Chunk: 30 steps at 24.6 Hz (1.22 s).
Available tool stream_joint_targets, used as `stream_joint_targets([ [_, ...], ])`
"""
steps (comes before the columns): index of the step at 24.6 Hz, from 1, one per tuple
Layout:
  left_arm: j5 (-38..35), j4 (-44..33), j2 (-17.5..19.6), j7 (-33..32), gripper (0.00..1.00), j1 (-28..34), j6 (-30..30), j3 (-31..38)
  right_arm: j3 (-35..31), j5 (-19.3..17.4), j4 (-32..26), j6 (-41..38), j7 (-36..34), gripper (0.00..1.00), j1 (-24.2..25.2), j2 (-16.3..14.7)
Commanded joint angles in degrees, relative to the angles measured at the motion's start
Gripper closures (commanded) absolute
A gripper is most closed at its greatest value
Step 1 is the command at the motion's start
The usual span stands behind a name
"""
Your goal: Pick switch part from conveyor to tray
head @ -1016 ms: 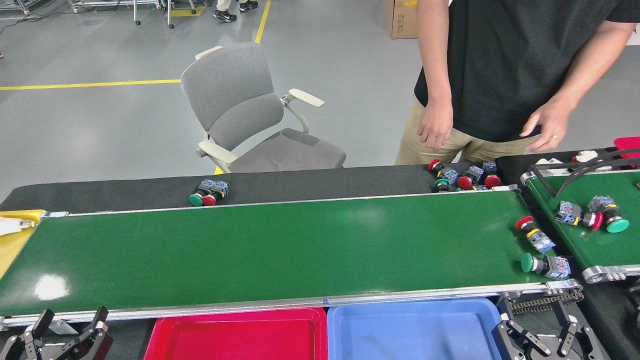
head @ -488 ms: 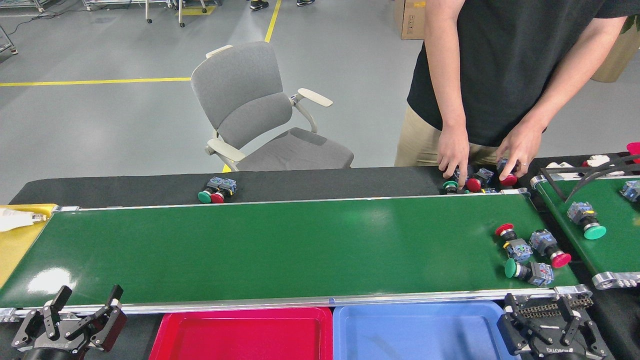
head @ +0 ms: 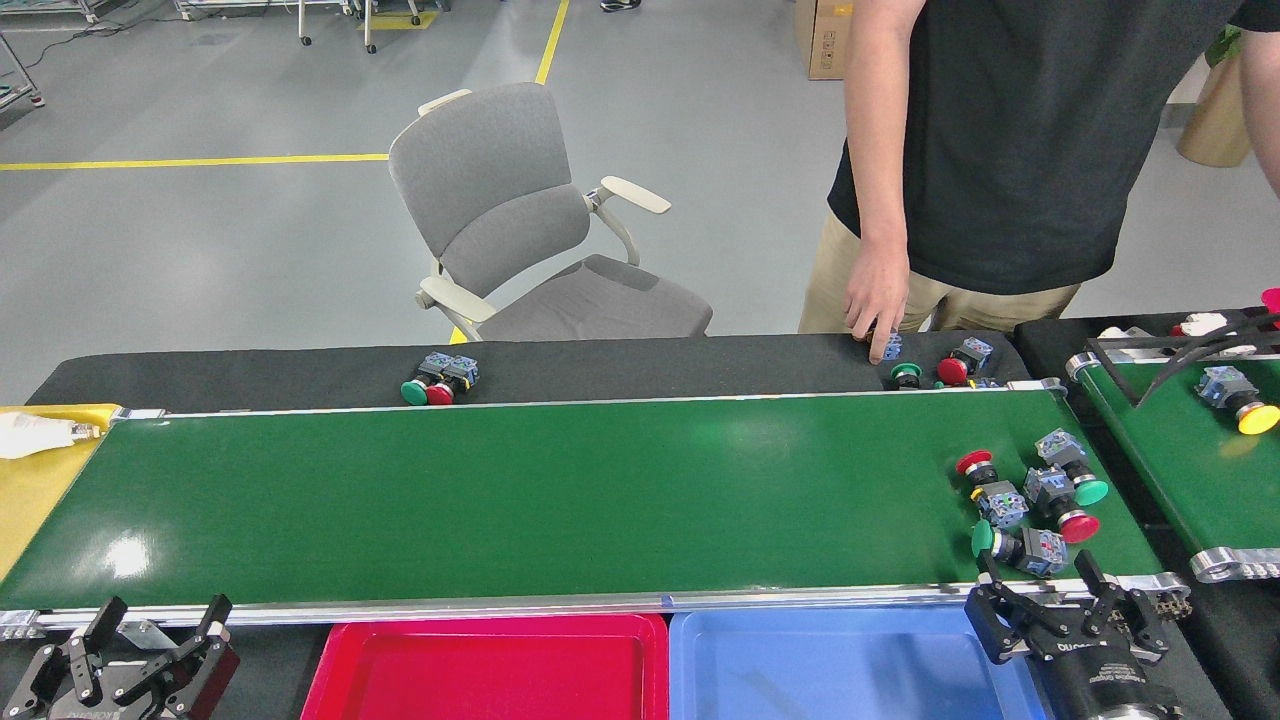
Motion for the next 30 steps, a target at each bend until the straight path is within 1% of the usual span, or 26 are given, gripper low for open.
stream_joint_targets([
  [1,1.4,-0.9,1.2,0.6,0.00,0.3,2.1,-0.4,0.2,-0.2,-0.4,-0.2,0.3,0.00,-1.0,-0.5],
  [3,3.7,-0.9,2.7,0.6,0.00,0.4,3.6,-2.1,0.4,-0.1,0.3,-0.1,0.3,0.00,-1.6,-0.4],
  [5,4.2,-0.7,4.0,0.6,0.00,0.3,5.0,-2.4,1.9,0.0,1.7,0.1,0.3,0.00,-3.2,-0.5],
  [9,5.6,-0.4,5.6,0.6,0.00,0.3,5.4,-3.0,4.4,0.2,5.8,0.4,0.4,0.00,-6.7,-0.3],
  [10,6.1,-0.4,6.0,0.6,0.00,0.4,6.0,-3.2,5.2,0.2,6.9,0.4,0.4,0.01,-7.5,-0.2],
  [11,6.5,-0.4,6.3,0.6,0.00,0.4,6.6,-3.5,6.3,0.2,7.2,0.4,0.4,0.04,-7.9,-0.4],
  [12,6.8,-0.3,6.7,0.6,0.00,0.4,7.1,-4.3,7.4,0.2,7.4,0.4,0.3,0.11,-8.1,-0.5],
  [15,7.3,-0.2,7.8,0.6,0.00,0.4,8.2,-5.2,9.4,0.2,7.4,0.3,0.3,0.36,-7.7,-0.5],
  [17,7.2,-0.4,7.7,0.6,0.00,0.4,8.0,-5.2,9.6,0.2,7.4,0.2,0.3,0.61,-7.7,-0.5],
  [19,7.2,-0.5,7.4,0.5,0.00,0.5,7.5,-5.2,9.6,0.0,7.3,0.1,0.1,0.78,-7.8,-0.5],
  [20,7.1,-0.6,7.3,0.5,0.00,0.5,7.3,-5.1,9.6,-0.1,7.2,0.1,0.0,0.89,-7.7,-0.5],
  [21,7.0,-0.7,7.1,0.5,0.00,0.5,6.6,-5.0,9.6,-0.1,7.1,0.1,-0.1,0.95,-7.7,-0.5],
  [23,7.0,-0.4,7.1,0.5,0.00,0.5,5.3,-4.6,9.6,-0.3,6.3,-0.5,-0.2,0.98,-7.7,-0.5],
  [25,7.0,-0.2,7.1,0.5,0.00,0.3,5.2,-4.1,10.3,-0.3,5.0,-1.5,-0.4,0.98,-7.8,-0.4],
  [30,7.0,-0.2,7.1,0.5,0.00,0.4,5.1,-2.9,17.9,-0.4,-0.1,-8.6,-0.3,0.98,-7.7,0.2],
])
